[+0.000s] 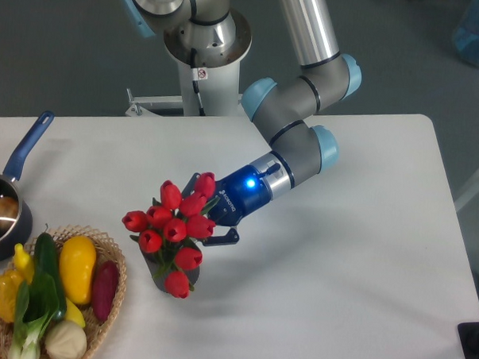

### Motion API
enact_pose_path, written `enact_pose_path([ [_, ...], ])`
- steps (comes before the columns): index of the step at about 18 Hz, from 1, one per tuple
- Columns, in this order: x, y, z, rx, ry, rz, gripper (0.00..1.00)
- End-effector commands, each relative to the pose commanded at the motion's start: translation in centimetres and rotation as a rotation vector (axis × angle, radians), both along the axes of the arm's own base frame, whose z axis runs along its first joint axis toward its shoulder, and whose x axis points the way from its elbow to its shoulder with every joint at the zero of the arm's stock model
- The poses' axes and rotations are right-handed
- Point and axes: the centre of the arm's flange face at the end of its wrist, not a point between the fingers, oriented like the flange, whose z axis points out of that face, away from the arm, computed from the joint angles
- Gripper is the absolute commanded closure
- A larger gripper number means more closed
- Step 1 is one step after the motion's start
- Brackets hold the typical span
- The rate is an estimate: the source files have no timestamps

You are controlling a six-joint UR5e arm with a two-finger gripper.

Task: Insert the flowers into the vase
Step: 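Open the gripper to release the tulip stems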

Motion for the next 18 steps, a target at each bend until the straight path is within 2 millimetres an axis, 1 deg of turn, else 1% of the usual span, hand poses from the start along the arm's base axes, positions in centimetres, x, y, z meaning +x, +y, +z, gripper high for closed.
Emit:
enact_pose_path([
  [7,-0.3,-0.7,-0.1,-0.003,-0.002,0.014,0.0],
  [10,-0.8,-1.4,0.1,-0.003,-0.002,0.03,0.0],
  [12,-1.5,-2.1,0.6,0.003,0.005,0.047,0.0],
  [13,-1.6,-2.3,1.1,0.007,0.015,0.05,0.0],
  [17,-3.1,-4.4,4.4,0.033,0.066,0.1,0.0],
  [18,-3.4,-4.9,4.9,0.037,0.074,0.11,0.0],
])
